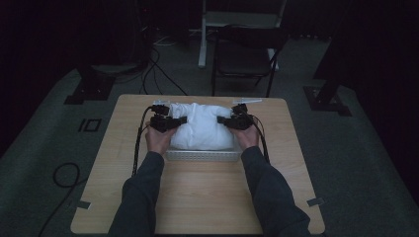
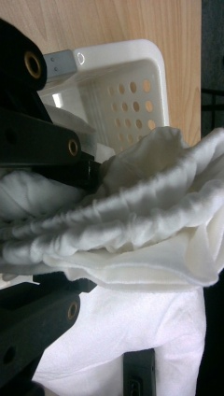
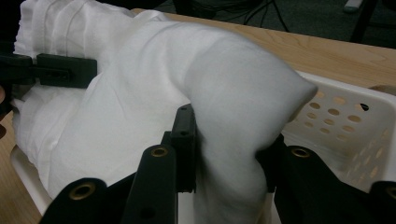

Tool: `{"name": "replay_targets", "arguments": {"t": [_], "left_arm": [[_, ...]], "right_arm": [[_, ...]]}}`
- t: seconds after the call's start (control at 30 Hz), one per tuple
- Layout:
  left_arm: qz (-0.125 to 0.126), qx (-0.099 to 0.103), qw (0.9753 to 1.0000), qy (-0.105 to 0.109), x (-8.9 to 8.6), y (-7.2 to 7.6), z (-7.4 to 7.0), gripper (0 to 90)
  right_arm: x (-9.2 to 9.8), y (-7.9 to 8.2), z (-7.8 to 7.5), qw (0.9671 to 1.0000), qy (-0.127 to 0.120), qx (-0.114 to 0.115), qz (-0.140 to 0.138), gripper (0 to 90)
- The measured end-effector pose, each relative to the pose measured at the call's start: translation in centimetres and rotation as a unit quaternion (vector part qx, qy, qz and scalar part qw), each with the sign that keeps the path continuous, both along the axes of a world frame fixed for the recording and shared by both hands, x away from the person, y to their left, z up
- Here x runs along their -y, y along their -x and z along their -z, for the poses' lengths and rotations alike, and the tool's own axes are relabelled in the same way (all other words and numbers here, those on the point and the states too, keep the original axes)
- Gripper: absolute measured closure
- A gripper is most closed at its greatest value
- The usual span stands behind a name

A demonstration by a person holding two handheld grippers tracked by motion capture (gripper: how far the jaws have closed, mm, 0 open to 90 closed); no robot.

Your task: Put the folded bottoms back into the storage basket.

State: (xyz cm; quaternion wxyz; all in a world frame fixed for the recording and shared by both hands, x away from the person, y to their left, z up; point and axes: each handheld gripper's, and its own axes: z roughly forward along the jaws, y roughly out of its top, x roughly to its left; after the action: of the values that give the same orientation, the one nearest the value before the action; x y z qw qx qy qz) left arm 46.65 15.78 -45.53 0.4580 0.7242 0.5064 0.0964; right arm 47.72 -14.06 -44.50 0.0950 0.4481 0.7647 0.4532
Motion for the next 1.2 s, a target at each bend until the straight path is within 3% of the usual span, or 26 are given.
{"name": "replay_targets", "arguments": {"t": [0.33, 0.77, 1.0, 1.2], "left_arm": [[-0.006, -0.006, 0.9999, -0.011, 0.5, -0.1, 0.4, 61.8], [-0.013, -0.033, 0.9987, -0.037, 1.6, -0.2, 1.1, 60.3], [-0.021, -0.060, 0.9958, -0.065, 1.9, -0.4, 1.6, 56.7], [-0.035, -0.077, 0.9939, -0.072, 1.9, -0.4, 1.9, 49.3]], "right_arm": [[0.0, -0.1, 0.5, 0.9999, 0.009, -0.006, 0.006, 69.0], [0.2, -0.2, 1.5, 0.9994, 0.026, -0.017, 0.015, 68.9], [-0.1, -0.2, 2.2, 0.9983, 0.045, -0.032, 0.017, 68.7], [-0.4, -0.2, 2.8, 0.9973, 0.062, -0.036, 0.018, 68.4]]}}
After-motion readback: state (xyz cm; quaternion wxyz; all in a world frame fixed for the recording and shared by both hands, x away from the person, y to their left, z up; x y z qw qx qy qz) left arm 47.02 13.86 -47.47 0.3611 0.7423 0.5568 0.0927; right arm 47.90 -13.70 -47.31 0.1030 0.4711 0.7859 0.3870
